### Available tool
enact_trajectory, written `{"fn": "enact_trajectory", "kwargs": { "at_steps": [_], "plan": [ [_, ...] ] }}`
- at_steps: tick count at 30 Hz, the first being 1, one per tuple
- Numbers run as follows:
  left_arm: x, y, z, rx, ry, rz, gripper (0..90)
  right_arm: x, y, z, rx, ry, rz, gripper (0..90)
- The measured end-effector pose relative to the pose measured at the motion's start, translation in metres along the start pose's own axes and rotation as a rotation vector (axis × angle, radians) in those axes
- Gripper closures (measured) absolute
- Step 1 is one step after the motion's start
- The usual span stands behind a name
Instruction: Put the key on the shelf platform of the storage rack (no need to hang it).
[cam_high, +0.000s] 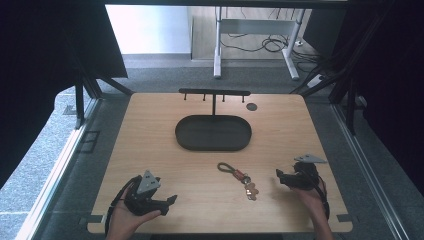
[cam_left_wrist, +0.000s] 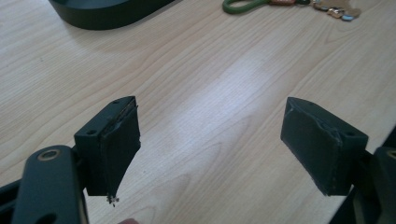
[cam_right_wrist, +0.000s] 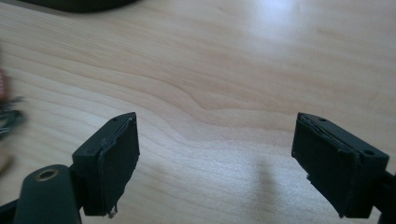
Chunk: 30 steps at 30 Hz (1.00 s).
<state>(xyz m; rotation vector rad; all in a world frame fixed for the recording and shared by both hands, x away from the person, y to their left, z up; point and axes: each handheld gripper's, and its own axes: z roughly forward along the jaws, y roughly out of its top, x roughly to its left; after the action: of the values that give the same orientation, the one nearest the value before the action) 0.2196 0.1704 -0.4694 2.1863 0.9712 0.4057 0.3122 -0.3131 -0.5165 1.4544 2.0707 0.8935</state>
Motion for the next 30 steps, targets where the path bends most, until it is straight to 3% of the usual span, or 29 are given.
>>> {"fn": "enact_trajectory", "kwargs": {
  "at_steps": [4, 9, 14, 21, 27, 30],
  "plan": [
    [-0.004, 0.0, 0.003, 0.014, -0.001, 0.017, 20.3, 0.003, 0.001, -0.014, -0.044, 0.027, -0.044, 15.9],
    [-0.01, 0.001, 0.0, 0.007, -0.009, 0.048, 20.2, 0.003, 0.001, -0.023, -0.061, 0.058, -0.047, 21.0],
    [-0.011, -0.002, -0.003, 0.0, -0.006, 0.04, 20.2, 0.002, 0.004, -0.032, -0.088, 0.089, -0.045, 25.5],
    [-0.007, -0.002, -0.004, -0.007, 0.004, 0.027, 20.2, 0.002, 0.004, -0.03, -0.058, 0.126, -0.057, 28.9],
    [-0.007, -0.001, -0.002, 0.0, 0.002, 0.032, 20.2, 0.002, 0.002, -0.03, -0.031, 0.127, -0.095, 30.0],
    [-0.008, 0.0, -0.003, 0.0, 0.0, 0.034, 20.1, 0.002, 0.004, -0.037, -0.035, 0.136, -0.087, 30.6]
  ]
}}
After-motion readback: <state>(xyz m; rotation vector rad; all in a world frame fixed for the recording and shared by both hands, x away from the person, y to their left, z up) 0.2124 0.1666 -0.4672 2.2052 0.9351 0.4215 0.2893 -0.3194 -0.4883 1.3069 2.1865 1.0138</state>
